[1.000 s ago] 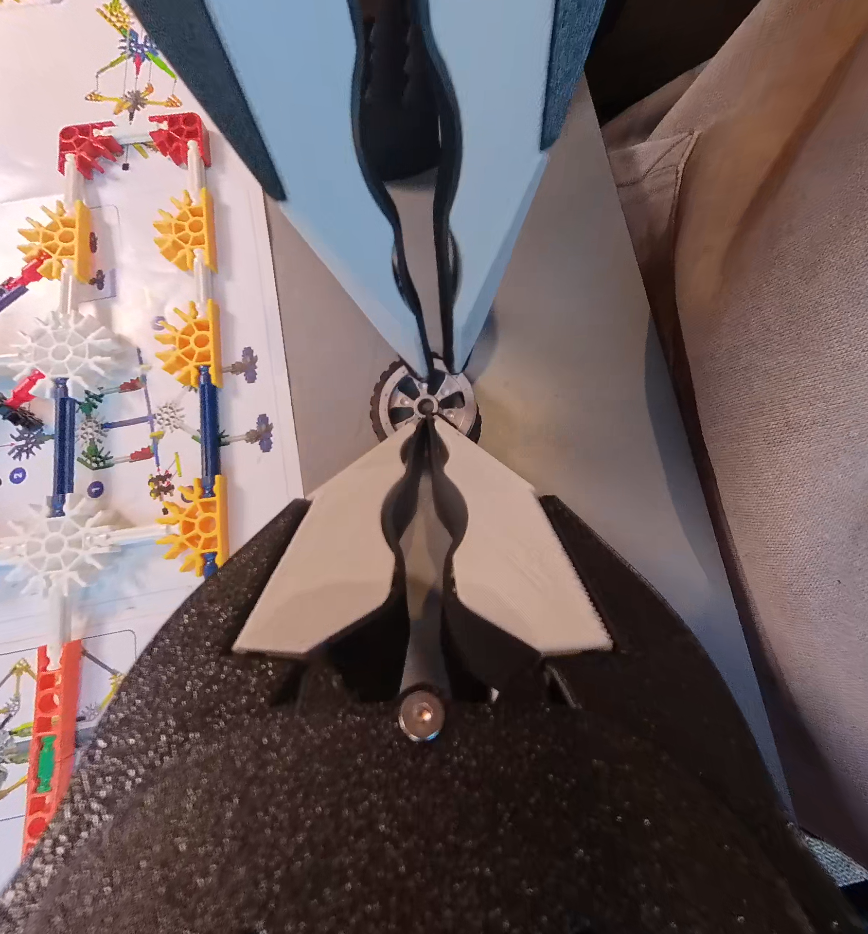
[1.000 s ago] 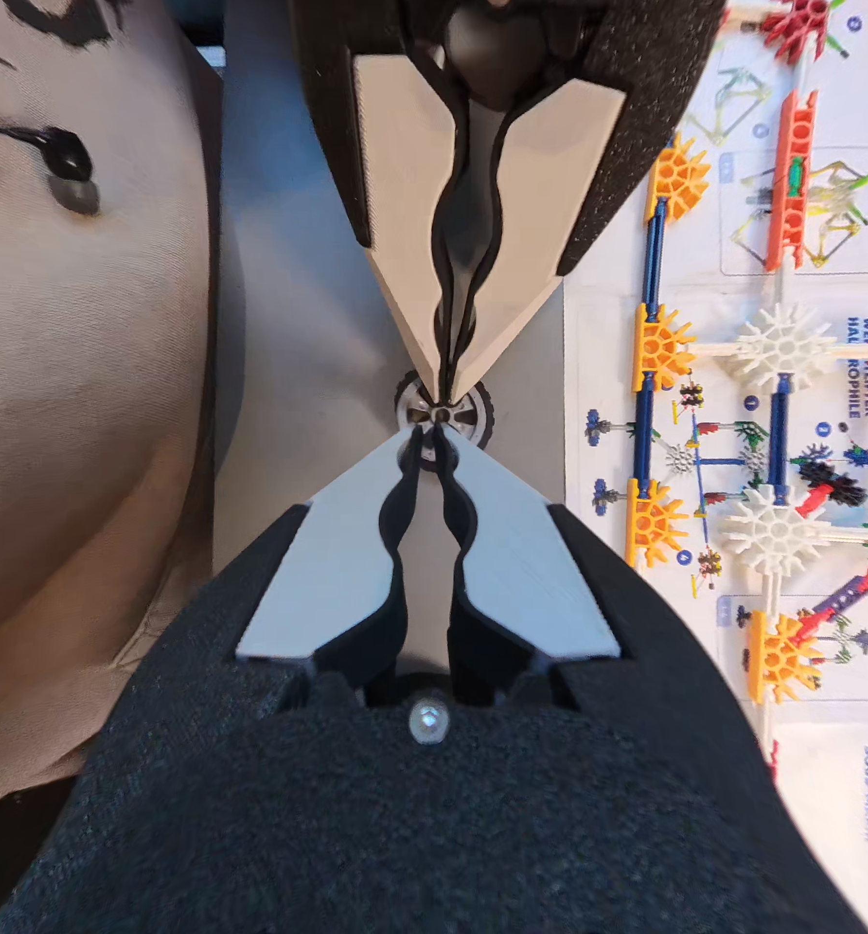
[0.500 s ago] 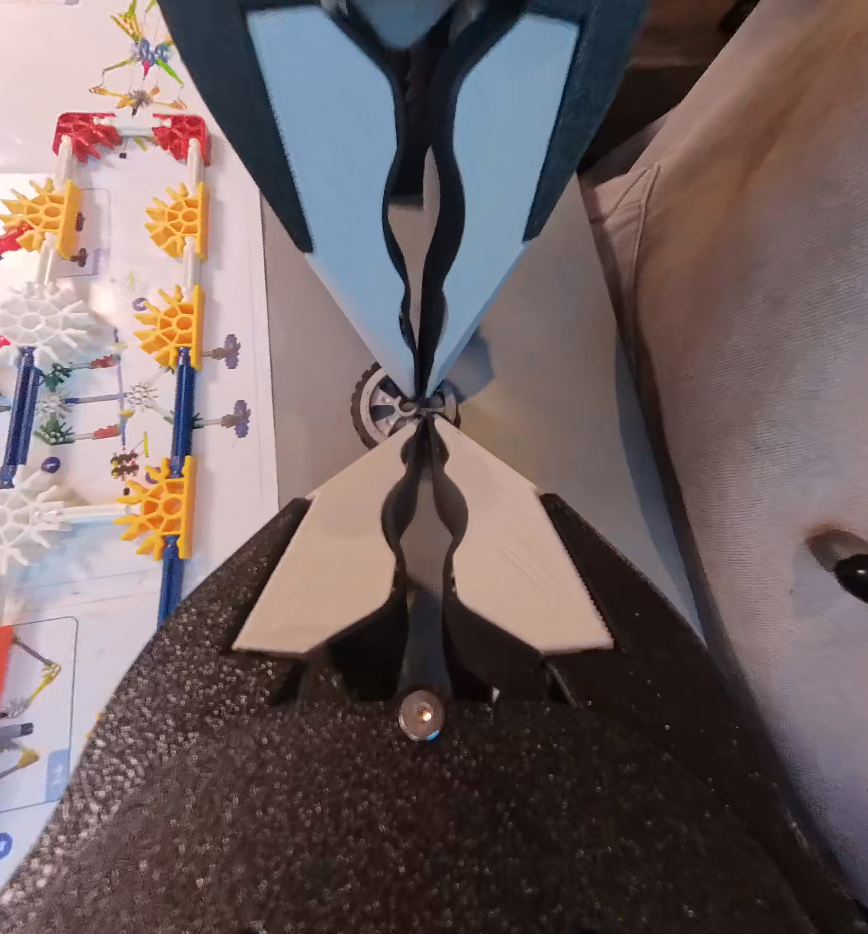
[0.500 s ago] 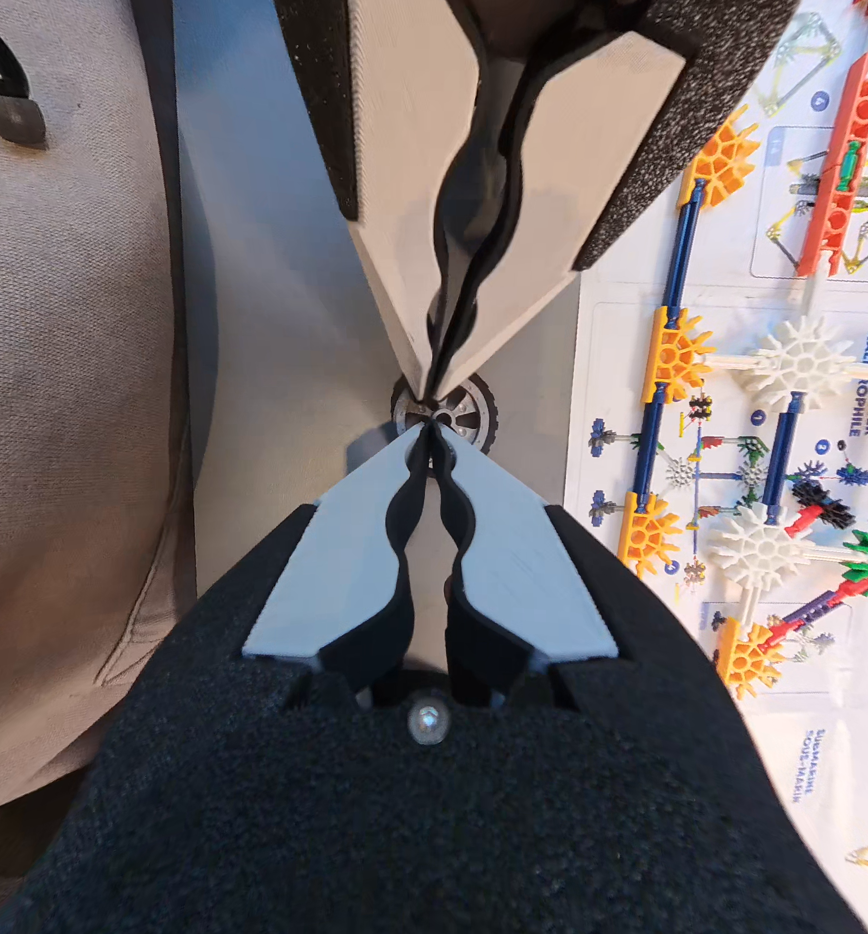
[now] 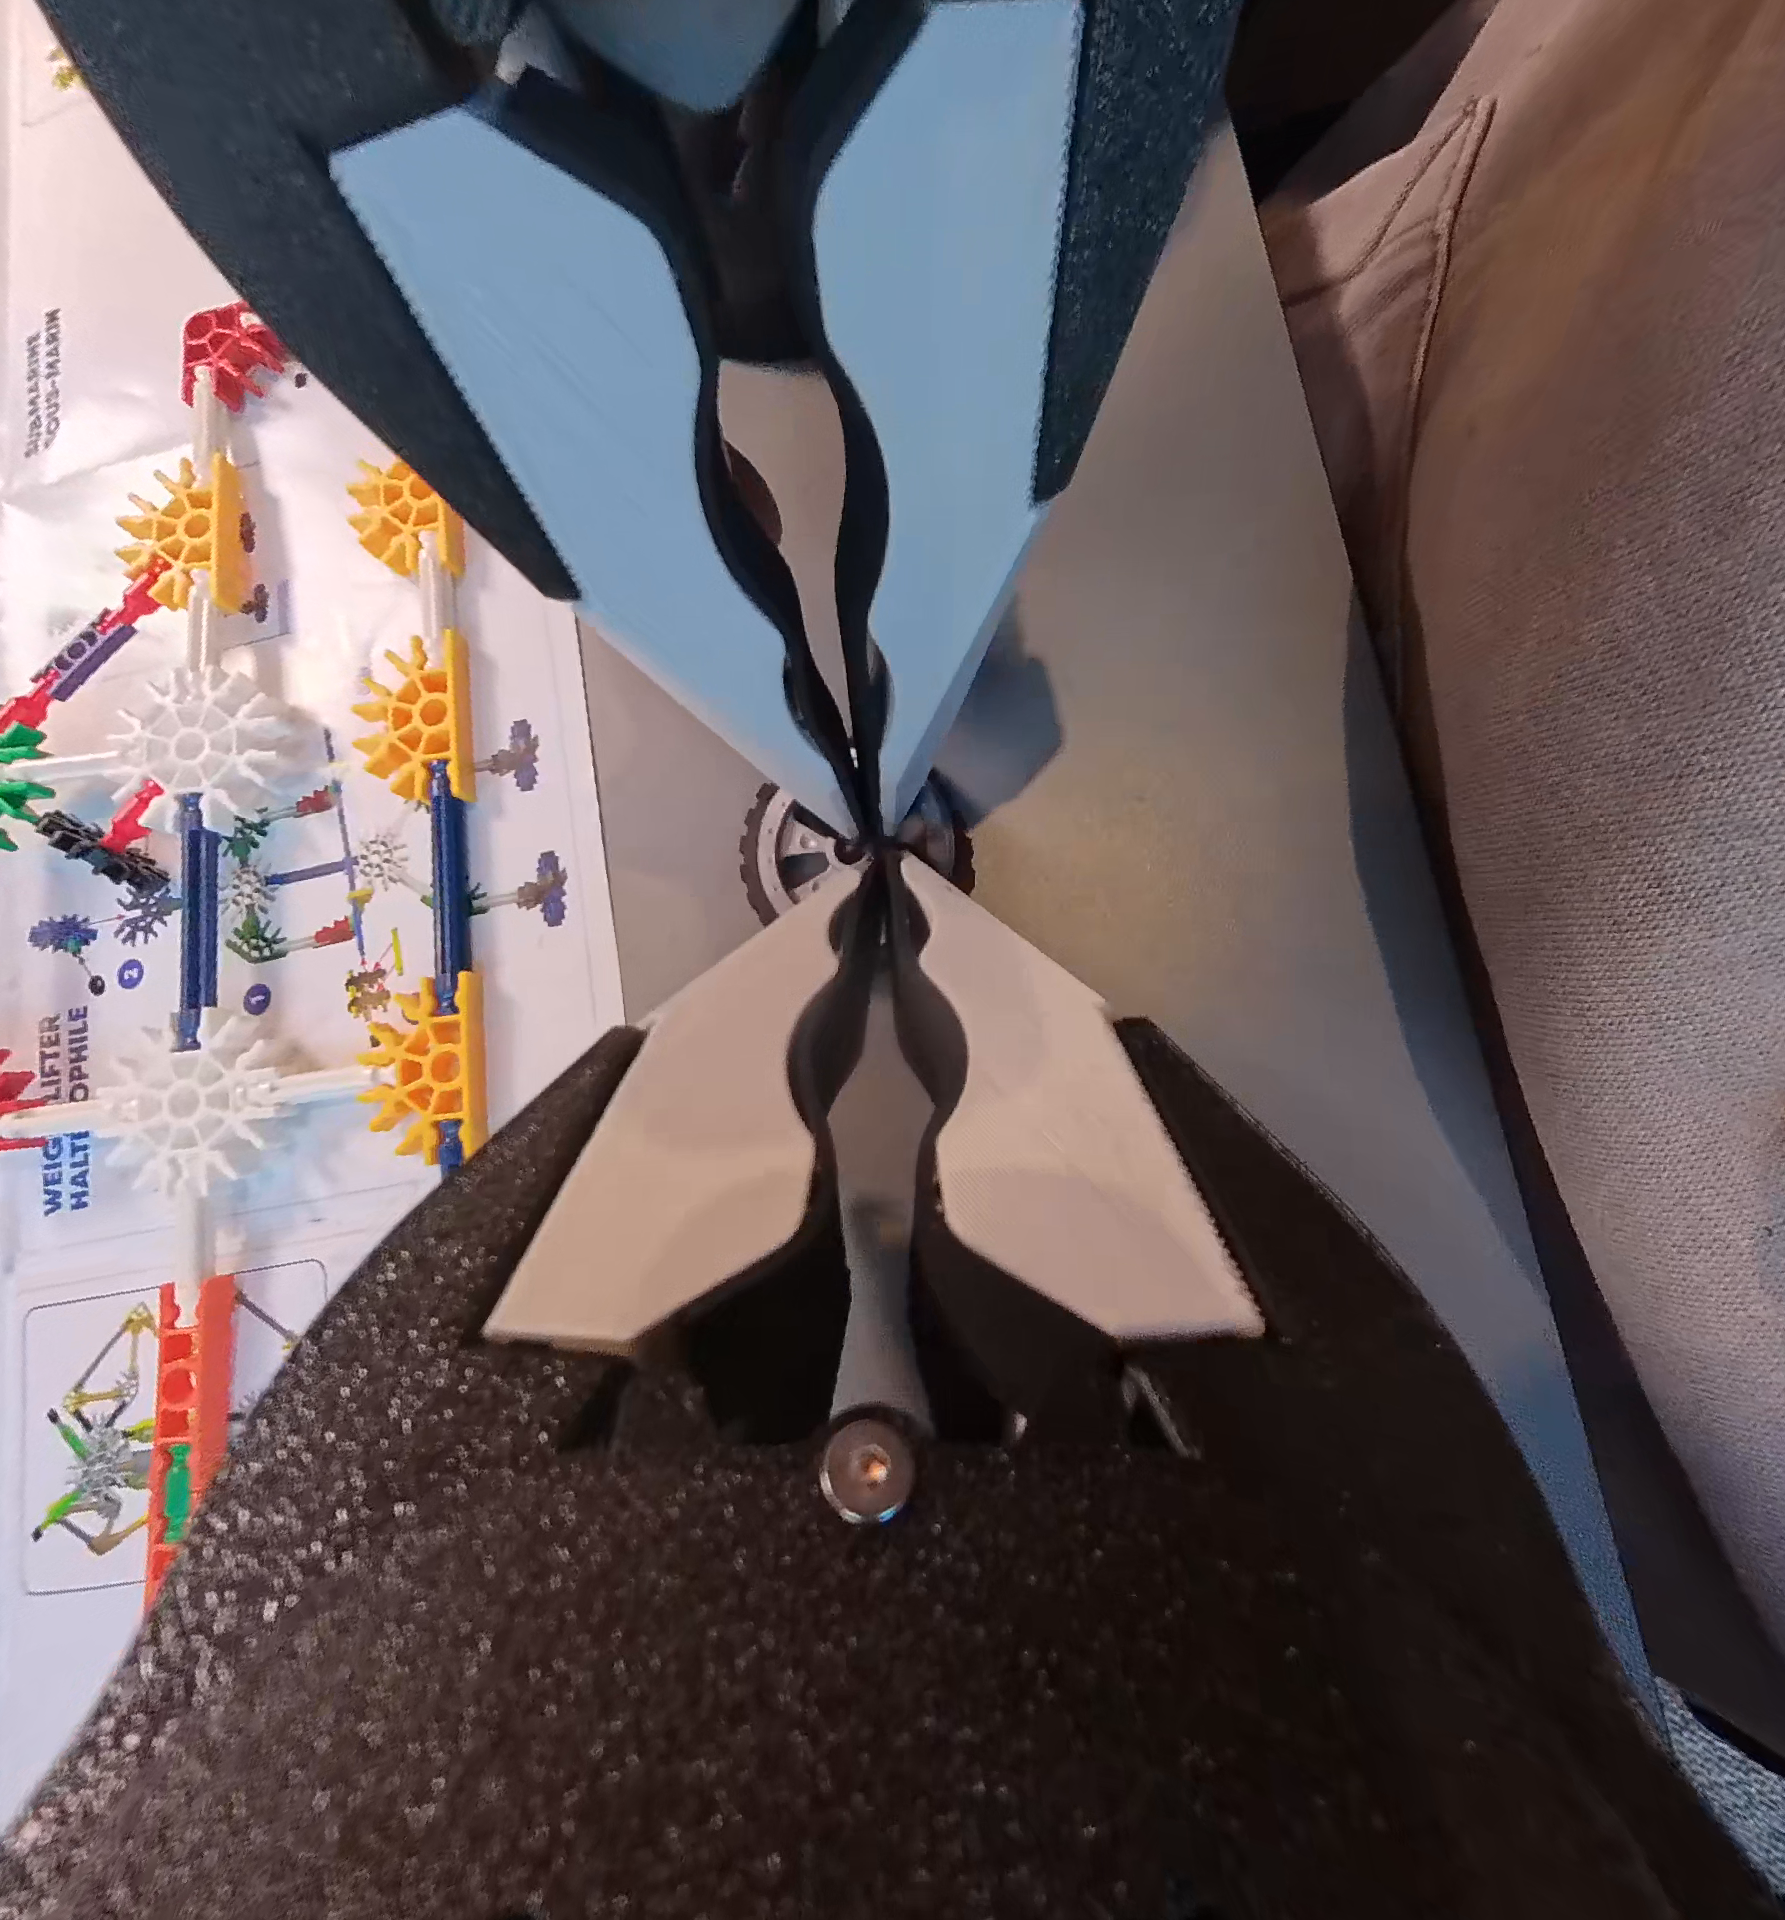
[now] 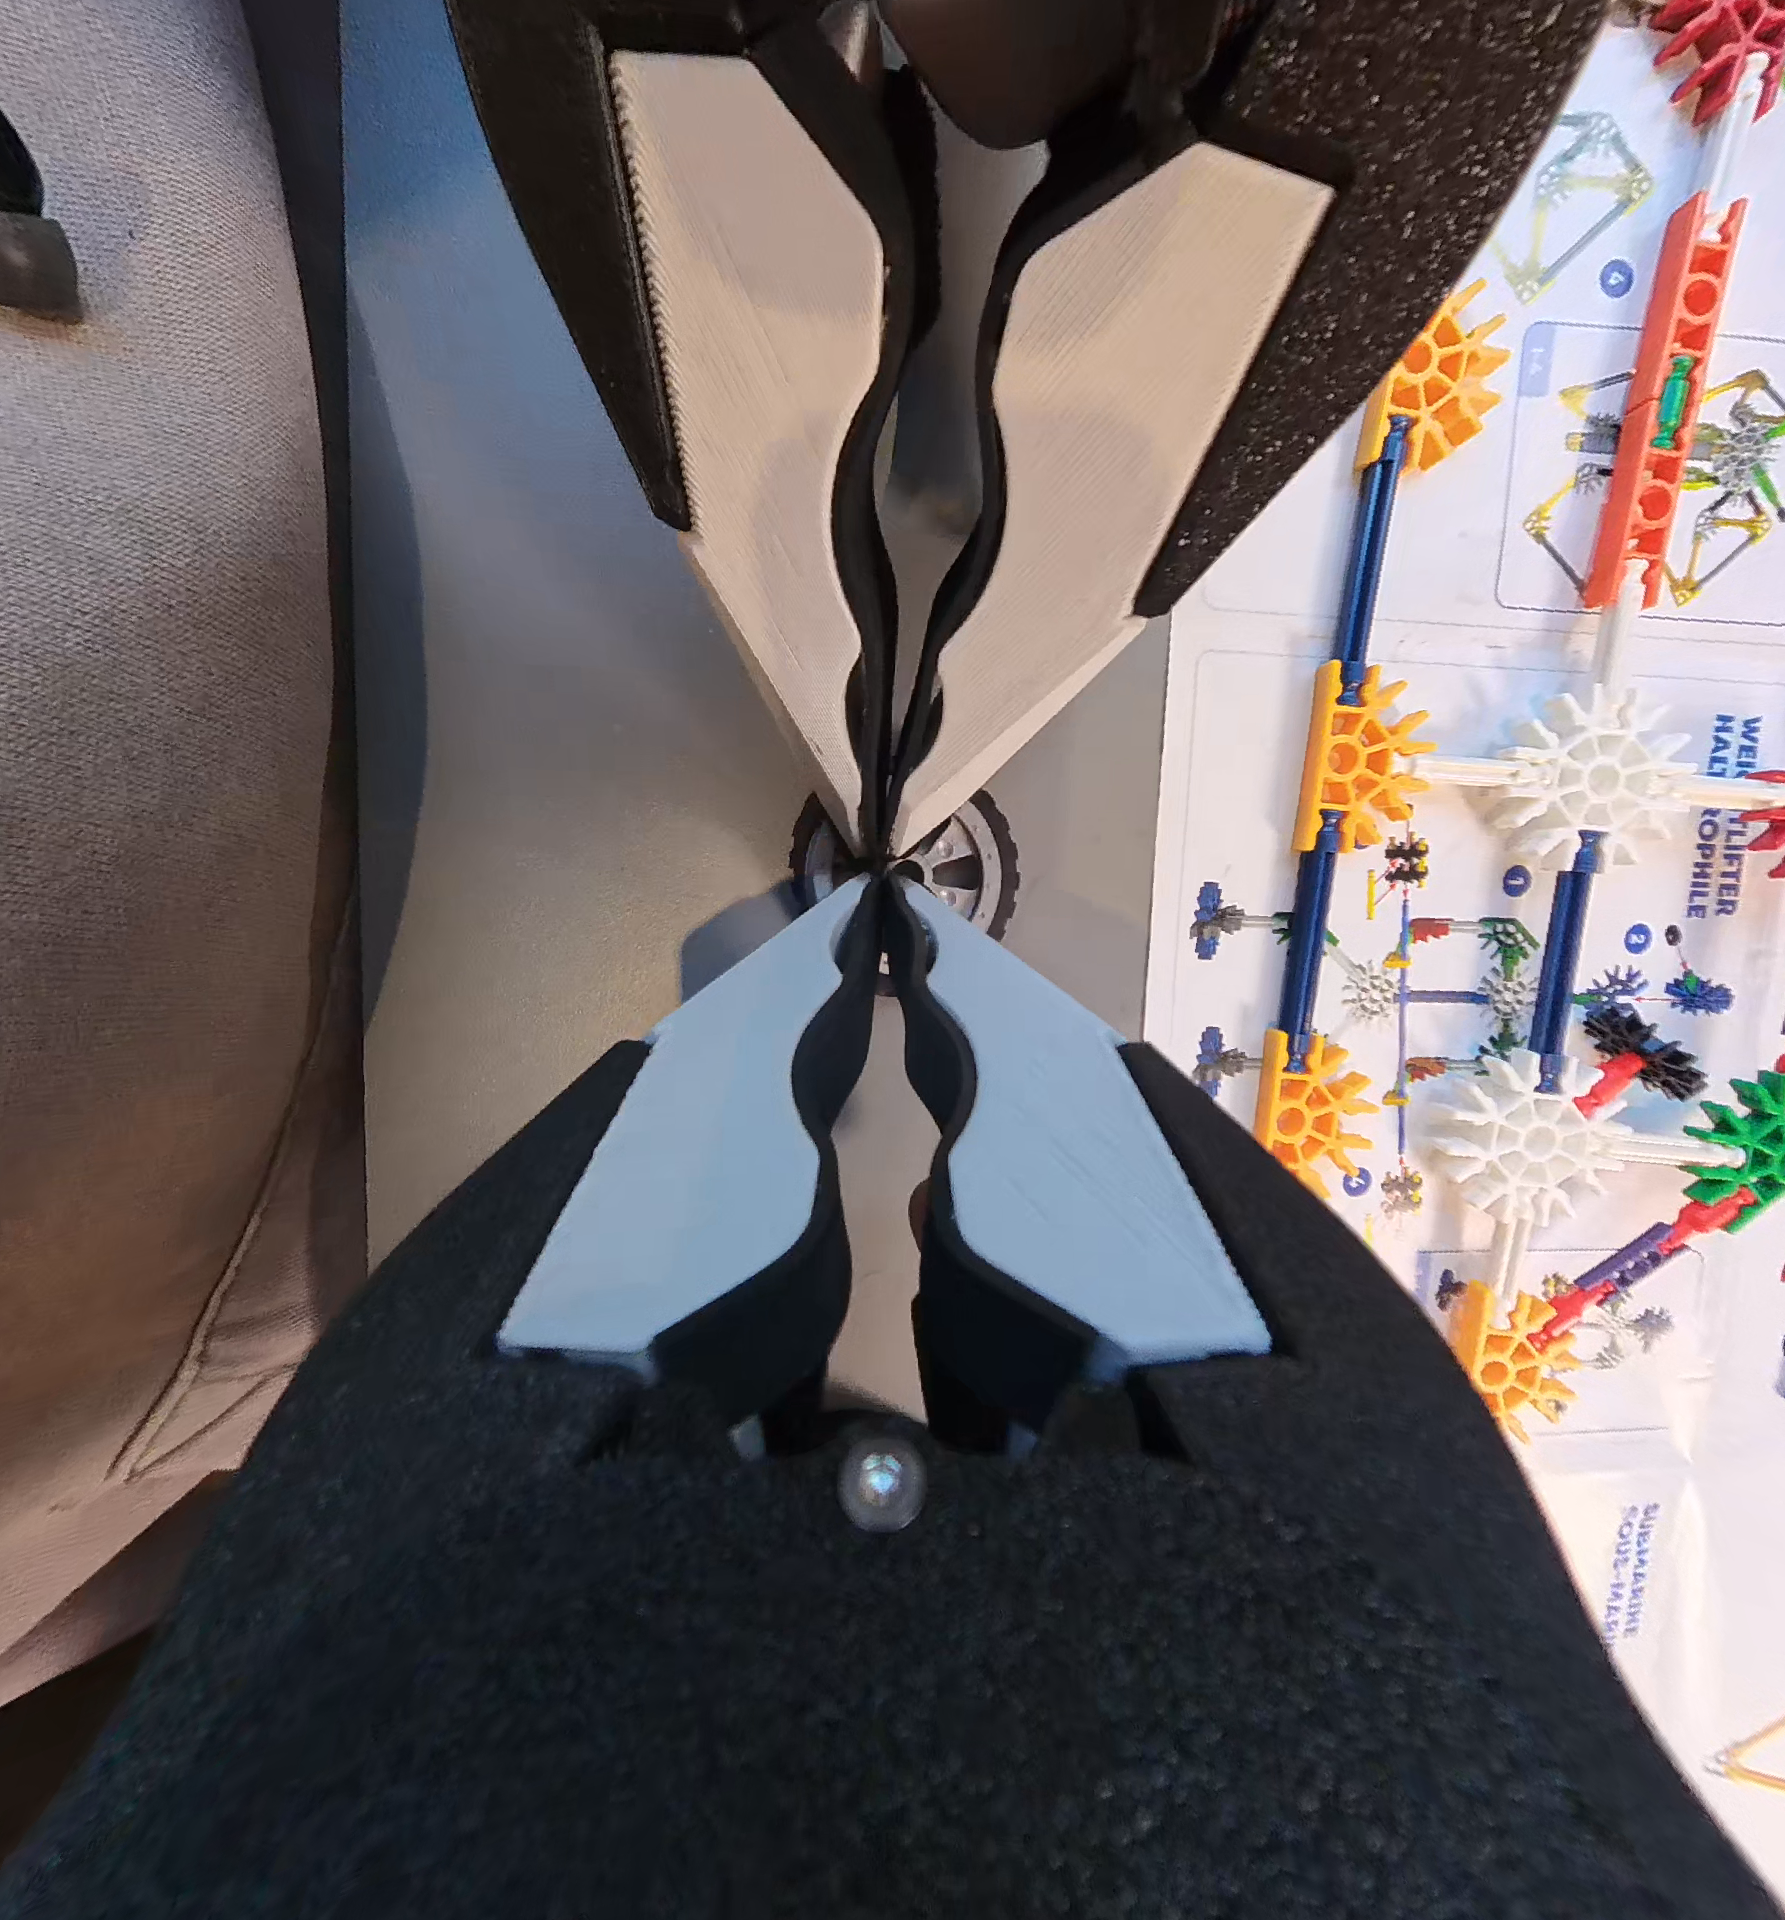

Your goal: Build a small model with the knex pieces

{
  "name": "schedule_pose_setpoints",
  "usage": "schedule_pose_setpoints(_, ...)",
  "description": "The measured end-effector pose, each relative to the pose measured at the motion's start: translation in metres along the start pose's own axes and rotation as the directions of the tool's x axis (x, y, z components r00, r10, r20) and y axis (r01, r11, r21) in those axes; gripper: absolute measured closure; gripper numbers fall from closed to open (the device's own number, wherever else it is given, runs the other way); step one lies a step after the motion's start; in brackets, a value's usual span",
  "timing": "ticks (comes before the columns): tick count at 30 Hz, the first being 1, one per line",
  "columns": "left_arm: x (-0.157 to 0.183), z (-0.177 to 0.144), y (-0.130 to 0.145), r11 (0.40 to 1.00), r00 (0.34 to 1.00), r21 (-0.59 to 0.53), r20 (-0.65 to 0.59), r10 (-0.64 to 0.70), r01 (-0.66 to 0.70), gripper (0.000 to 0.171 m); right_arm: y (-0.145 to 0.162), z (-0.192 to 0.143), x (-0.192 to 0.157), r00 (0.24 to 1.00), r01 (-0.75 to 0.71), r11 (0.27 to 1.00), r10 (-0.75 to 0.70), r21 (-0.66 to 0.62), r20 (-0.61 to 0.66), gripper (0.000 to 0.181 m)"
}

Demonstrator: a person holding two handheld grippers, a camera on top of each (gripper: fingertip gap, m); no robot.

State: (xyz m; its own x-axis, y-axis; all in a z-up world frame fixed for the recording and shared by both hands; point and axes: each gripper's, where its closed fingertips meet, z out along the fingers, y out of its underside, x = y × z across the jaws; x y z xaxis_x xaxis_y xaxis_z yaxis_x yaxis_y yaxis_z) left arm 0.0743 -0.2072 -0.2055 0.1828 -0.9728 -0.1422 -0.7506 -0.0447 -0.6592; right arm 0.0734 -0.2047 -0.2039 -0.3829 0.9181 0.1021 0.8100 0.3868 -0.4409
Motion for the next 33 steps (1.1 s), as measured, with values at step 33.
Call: schedule_pose_setpoints(33, -0.004, -0.010, 0.015, 0.997, 0.997, -0.063, -0.065, 0.038, -0.042, 0.171, -0.005, 0.004, 0.005, 0.990, -0.099, 0.994, 0.094, 0.048, 0.107, 0.181)
